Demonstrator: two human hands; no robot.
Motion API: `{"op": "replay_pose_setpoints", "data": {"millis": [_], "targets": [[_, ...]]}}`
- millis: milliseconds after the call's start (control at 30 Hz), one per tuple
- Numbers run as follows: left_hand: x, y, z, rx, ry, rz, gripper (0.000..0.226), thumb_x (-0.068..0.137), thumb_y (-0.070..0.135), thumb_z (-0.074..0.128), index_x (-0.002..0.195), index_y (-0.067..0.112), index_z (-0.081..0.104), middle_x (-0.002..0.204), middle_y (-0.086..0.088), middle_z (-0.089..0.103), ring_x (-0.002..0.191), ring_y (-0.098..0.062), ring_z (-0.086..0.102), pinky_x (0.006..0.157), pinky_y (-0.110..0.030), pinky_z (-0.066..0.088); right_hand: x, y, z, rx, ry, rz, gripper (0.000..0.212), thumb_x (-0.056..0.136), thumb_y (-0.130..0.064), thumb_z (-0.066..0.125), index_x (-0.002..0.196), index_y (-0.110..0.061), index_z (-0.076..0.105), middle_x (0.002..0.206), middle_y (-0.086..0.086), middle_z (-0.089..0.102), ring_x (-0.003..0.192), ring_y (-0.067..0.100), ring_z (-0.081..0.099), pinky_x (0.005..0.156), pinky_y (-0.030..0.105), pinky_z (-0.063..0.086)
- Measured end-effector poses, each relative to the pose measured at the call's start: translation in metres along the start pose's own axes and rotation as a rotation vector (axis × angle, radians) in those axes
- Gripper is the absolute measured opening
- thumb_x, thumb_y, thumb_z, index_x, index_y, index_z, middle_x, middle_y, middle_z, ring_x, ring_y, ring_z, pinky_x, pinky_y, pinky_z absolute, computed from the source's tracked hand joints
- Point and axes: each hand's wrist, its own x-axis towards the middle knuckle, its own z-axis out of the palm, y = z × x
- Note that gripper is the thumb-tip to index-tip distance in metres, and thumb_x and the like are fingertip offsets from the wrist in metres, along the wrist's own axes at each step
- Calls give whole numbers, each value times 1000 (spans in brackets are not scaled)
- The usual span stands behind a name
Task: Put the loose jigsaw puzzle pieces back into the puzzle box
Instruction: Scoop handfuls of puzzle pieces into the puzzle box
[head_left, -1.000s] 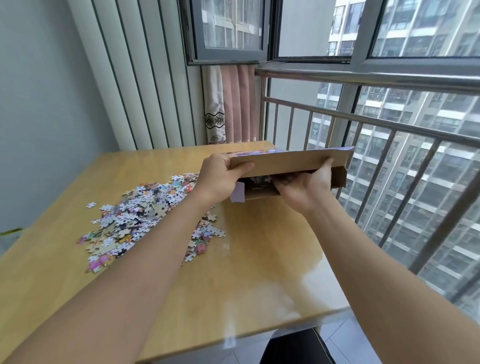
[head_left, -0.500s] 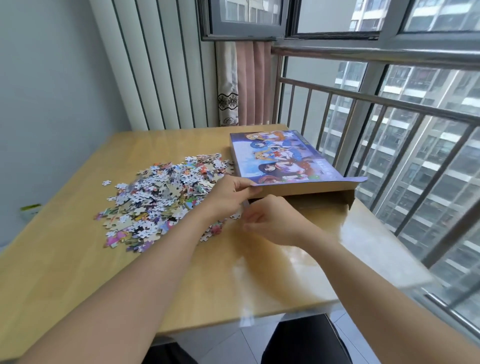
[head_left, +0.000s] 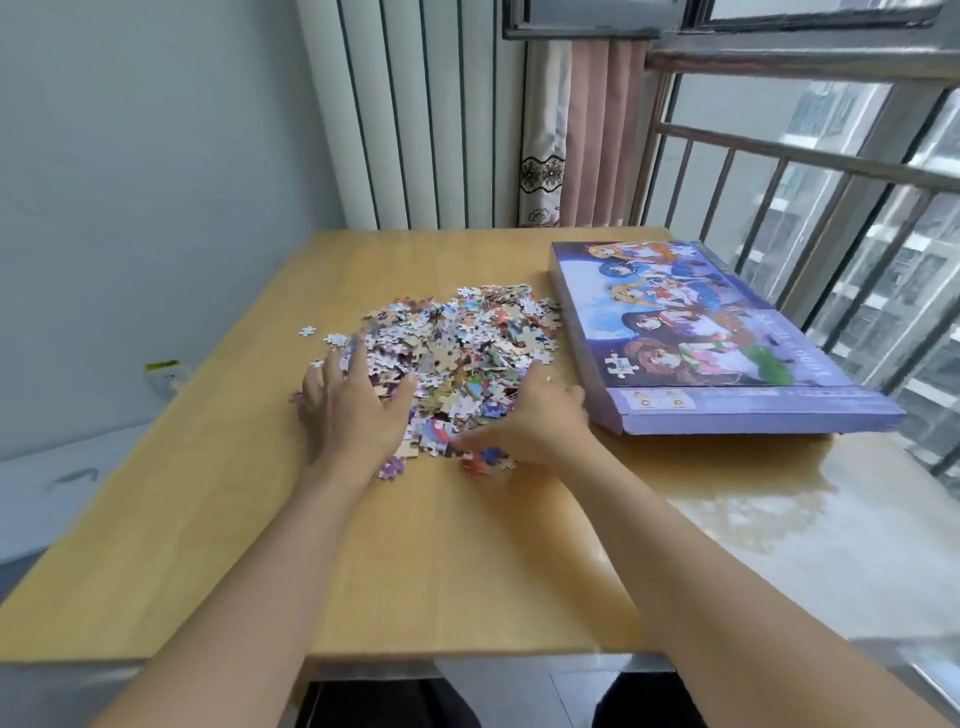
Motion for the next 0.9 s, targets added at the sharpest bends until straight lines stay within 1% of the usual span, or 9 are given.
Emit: {"op": "replay_pose_setpoints", "data": {"millis": [100,167,233,267,433,533,667,767,900], "targets": [[4,-7,11,20,-53,10,74,94,66,39,154,24,34,156,-8,38,143,-31,31,118,-49,23,20,-16,-5,214,-11,47,142,44,-75,87,153,-10,25,139,7,53,132,28,45,86,33,45],[6,-5,15,31,-75,46,73,93,67,38,154,27,32,161,-4,31,147,-28,26,120,-51,18,27,-25,-11,328,-33,53,138,47,-68,91,153,-9,26,121,1,58,107,18,58,72,25,43],[5,-4,18,32,-98,79,78,91,72,39,156,31,27,164,-2,24,149,-27,21,121,-52,14,33,-32,-14,362,-44,62,124,51,-63,92,145,-5,37,90,-6,50,76,5,48,56,22,36],[4,-4,18,25,-102,97,82,88,75,39,156,32,26,164,-2,23,149,-27,21,121,-52,15,36,-33,-13,357,-41,63,114,52,-61,93,138,-4,43,84,-6,47,71,4,45,52,24,34],[2,-5,19,76,-114,150,95,76,85,15,156,34,16,166,-1,14,150,-24,15,120,-52,12,45,-33,-6,386,-67,17,90,53,-48,97,122,-15,51,99,-8,57,77,1,47,68,22,46],[1,-3,24,107,-122,152,85,85,79,9,157,34,10,167,-3,8,151,-25,10,120,-57,9,42,-31,-8,473,-120,-23,95,53,-41,98,135,-18,55,99,-7,60,83,3,55,59,26,42],[1,-2,23,80,-73,154,78,91,75,16,156,33,17,165,-1,17,149,-24,17,118,-57,15,38,-31,-6,432,-152,-92,92,60,-36,95,140,-20,54,94,-10,61,82,4,62,59,24,46],[2,3,22,10,-29,188,75,92,74,23,154,32,25,160,4,28,146,-21,24,116,-52,22,35,-34,-2,378,-134,-122,87,62,-32,94,138,-21,54,89,-13,58,79,2,60,57,21,45],[3,8,19,-65,-44,208,76,92,76,15,153,34,29,159,6,33,147,-19,25,116,-53,23,37,-32,-3,389,-97,-118,71,63,-23,93,127,-23,62,91,-5,62,69,6,64,47,20,44]]}}
